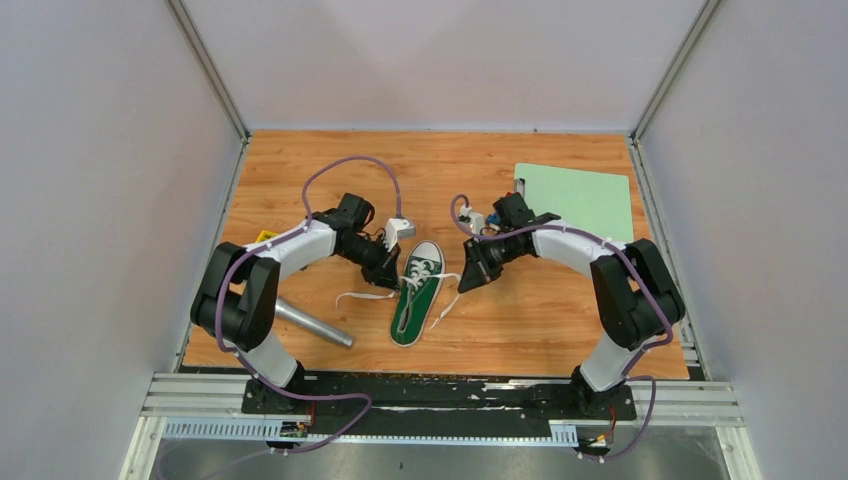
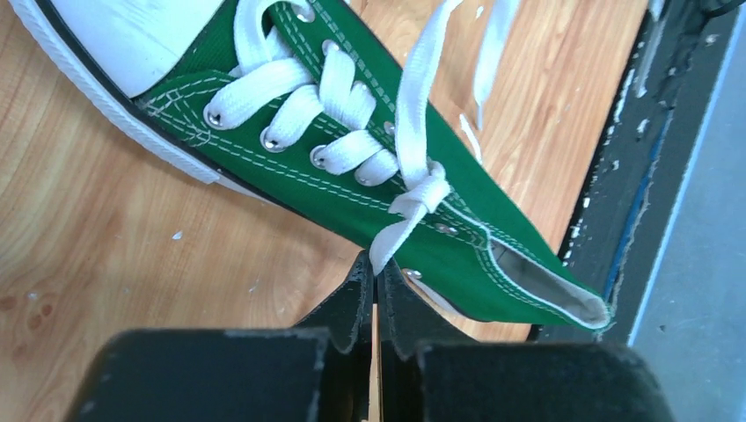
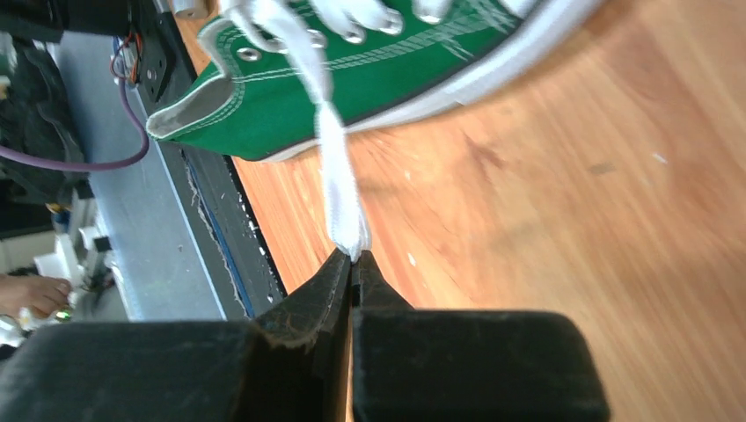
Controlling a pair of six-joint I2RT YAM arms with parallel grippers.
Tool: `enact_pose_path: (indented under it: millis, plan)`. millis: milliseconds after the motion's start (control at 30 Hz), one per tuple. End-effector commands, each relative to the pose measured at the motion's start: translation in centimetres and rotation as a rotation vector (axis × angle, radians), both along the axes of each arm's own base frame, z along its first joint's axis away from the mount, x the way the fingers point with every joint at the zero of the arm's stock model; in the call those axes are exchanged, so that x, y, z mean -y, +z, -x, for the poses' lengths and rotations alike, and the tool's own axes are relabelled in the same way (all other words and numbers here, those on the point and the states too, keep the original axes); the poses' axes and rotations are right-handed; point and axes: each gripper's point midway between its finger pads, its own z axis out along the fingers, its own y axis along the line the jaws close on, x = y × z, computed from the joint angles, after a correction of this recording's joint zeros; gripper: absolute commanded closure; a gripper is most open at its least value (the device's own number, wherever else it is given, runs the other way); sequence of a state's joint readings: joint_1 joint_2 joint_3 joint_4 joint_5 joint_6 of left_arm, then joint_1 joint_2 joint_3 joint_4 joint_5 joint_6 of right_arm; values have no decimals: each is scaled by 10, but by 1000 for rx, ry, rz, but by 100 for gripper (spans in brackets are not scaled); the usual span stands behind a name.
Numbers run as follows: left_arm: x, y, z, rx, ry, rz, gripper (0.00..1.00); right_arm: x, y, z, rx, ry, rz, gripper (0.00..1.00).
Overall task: Tie the shoes
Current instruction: Tie the shoelace on the shoe.
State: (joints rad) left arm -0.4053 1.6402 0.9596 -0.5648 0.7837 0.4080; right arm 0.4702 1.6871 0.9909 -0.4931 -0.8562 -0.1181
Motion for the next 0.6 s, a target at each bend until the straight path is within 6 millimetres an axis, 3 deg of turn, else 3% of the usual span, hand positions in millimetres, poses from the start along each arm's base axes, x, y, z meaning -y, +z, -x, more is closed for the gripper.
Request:
enact_pose_path:
  millis: [0, 200, 367, 567]
  plan:
    - [10, 28, 2, -35, -6, 94, 100, 26, 12, -9, -115, -79, -14, 100]
    - [-15, 21, -17, -4, 177, 10, 100, 56, 20, -12, -119, -155, -64, 100]
    - [-31, 9, -27, -47, 266, -54, 100, 61, 22, -11, -146, -175, -85, 100]
    - [-15, 16, -9, -99, 201, 40, 100, 53, 24, -3, -112, -117, -87, 100]
